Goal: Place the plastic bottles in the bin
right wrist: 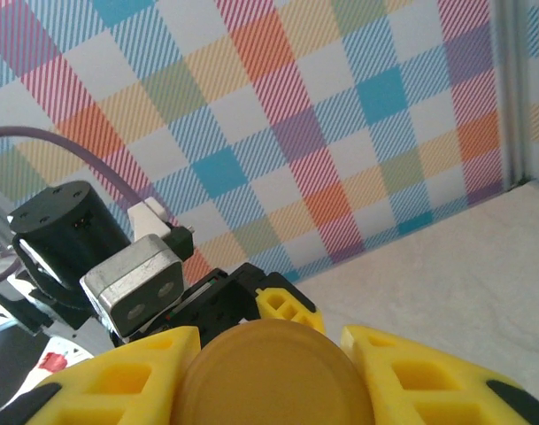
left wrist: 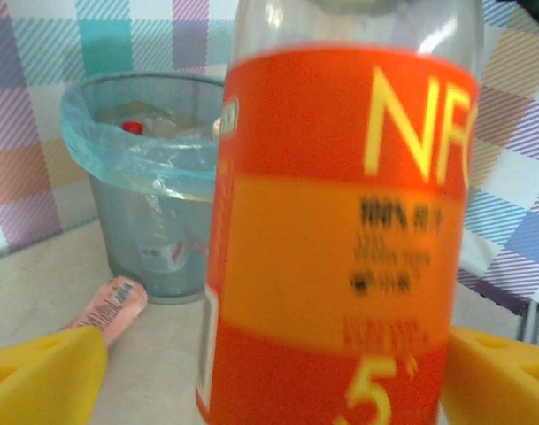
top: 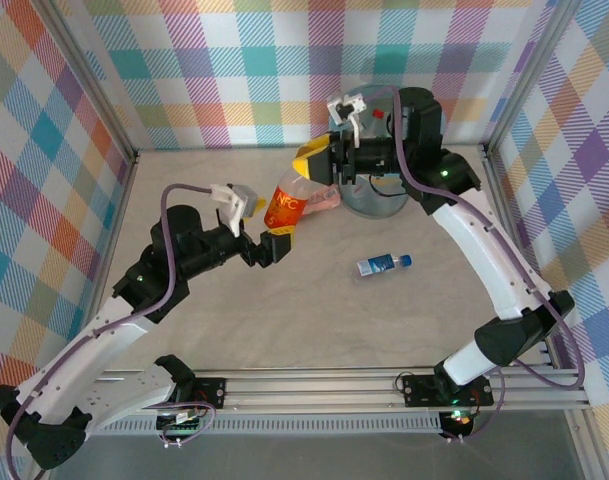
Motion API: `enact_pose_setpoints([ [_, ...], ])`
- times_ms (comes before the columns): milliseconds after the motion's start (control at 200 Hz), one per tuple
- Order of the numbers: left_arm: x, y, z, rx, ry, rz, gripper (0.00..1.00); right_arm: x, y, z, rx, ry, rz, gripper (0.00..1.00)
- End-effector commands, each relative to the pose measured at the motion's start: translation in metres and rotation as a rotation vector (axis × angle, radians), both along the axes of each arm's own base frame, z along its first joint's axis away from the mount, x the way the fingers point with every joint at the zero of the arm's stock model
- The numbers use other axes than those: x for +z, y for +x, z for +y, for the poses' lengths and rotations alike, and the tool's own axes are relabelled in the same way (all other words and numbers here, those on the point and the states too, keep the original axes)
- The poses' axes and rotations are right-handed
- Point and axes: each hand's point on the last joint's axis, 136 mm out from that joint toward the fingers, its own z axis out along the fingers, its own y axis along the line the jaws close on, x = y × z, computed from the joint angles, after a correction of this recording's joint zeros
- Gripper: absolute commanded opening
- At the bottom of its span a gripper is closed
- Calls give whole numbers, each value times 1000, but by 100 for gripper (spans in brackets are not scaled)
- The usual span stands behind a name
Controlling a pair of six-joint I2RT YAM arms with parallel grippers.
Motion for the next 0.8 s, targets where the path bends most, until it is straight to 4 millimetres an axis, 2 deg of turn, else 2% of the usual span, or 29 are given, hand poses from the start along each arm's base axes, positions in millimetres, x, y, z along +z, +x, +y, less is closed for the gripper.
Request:
enact_pose_setpoints([
  [0, 24, -5, 10, 31, -43, -53, 97, 10, 6, -11, -97, -46, -64, 14],
  [175, 30, -10, 16, 41, -38, -74, 99, 20, 33, -34, -285, -96, -126, 0],
  [340, 40, -13, 20, 47, -53, -109, 100, 38, 64, -65, -471, -117, -194, 0],
  [445, 45, -17, 20, 30, -62, -116, 100, 44, 93, -92, -639, -155, -237, 0],
  [615, 38, -15, 24, 59, -67, -93, 100, 35, 153, -141, -961, -341, -356, 0],
  [720, 35, -15, 26, 68, -59, -79, 100, 36, 179, -161, -1096, -430, -411, 0],
  [795, 31, -15, 27, 75, -42, -69, 100, 38, 197, -166, -1156, -471, -457, 0],
])
